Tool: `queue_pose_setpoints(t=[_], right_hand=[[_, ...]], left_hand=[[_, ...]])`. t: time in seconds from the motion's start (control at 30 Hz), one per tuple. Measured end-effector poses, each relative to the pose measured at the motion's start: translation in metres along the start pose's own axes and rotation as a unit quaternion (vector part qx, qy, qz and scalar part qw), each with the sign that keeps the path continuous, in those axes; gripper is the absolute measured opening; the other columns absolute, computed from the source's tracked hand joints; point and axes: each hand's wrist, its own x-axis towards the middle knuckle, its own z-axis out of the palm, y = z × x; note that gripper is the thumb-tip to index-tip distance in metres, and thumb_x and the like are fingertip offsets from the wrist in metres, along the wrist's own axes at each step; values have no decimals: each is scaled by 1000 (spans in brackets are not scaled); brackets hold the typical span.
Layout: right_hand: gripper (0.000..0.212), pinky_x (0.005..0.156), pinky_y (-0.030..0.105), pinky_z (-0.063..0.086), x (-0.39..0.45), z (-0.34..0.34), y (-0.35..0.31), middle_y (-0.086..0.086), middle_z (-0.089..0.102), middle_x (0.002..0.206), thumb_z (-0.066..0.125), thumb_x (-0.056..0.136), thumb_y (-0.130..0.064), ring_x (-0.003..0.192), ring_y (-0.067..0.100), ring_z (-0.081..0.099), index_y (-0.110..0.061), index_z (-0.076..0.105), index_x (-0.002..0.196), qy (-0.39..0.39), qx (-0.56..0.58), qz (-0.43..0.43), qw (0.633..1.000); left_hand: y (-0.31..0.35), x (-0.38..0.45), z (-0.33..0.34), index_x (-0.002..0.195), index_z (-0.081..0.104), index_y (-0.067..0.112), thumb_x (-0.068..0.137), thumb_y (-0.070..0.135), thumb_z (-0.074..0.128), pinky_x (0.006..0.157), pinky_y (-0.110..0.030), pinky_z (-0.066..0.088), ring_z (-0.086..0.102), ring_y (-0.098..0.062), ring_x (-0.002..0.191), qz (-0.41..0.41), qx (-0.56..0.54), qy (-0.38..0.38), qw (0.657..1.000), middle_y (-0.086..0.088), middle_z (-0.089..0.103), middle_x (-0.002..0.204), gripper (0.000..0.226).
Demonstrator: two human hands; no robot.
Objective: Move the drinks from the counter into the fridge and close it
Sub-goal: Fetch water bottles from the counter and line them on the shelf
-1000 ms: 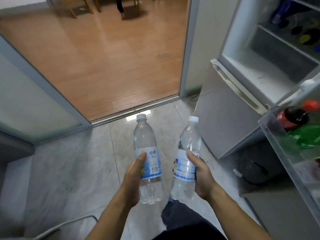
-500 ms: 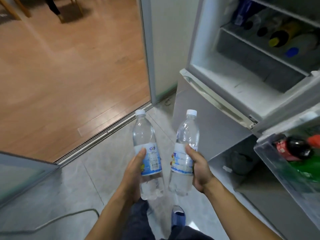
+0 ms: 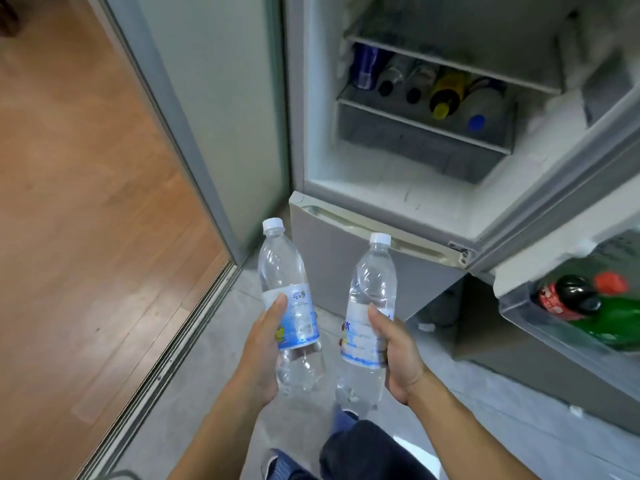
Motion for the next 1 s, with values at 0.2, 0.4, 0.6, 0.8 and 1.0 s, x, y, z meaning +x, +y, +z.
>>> queue_pose_setpoints(t=[0.2, 0.4, 0.6, 0.8, 1.0], right_hand=[[66, 96, 58, 51, 48, -9, -36, 18, 74, 99, 75, 67, -50, 85, 31, 71, -6, 68, 116, 48, 29, -28, 998], [65, 88, 50, 58, 99, -6, -116, 16, 75, 103, 84, 66, -42, 89, 30, 72, -7, 67, 118, 69, 52, -83, 993], [44, 65, 31, 58, 128, 0, -212, 6, 77, 92, 72, 70, -38, 82, 20, 74, -14, 68, 108, 95, 19, -211, 973], [42, 76, 38, 61, 159, 13, -302, 7, 77, 99, 73, 70, -35, 89, 22, 73, -17, 70, 108, 131, 42, -301, 943], [60, 92, 42, 57, 191, 24, -401, 2, 75, 111, 80, 67, -39, 102, 20, 71, -17, 66, 121, 180, 65, -383, 904]], left_hand=[[38, 56, 43, 123, 65, 13, 59, 66, 73, 67, -37, 57, 73, -28, 88, -4, 71, -55, 996, -14, 74, 106, 83], [96, 103, 103, 120, 67, 18, 63, 56, 82, 67, -35, 58, 74, -25, 92, 34, 93, -93, 991, -11, 75, 107, 70], [166, 147, 165, 115, 69, 21, 54, 65, 77, 70, -37, 56, 74, -25, 87, 102, 127, -120, 979, -9, 76, 104, 77], [244, 179, 234, 91, 75, 39, 69, 56, 73, 75, -46, 61, 75, -22, 87, 170, 142, -161, 962, -2, 78, 97, 28], [311, 207, 297, 107, 67, 28, 65, 56, 81, 77, -50, 60, 75, -26, 85, 204, 124, -152, 959, -2, 78, 95, 52]])
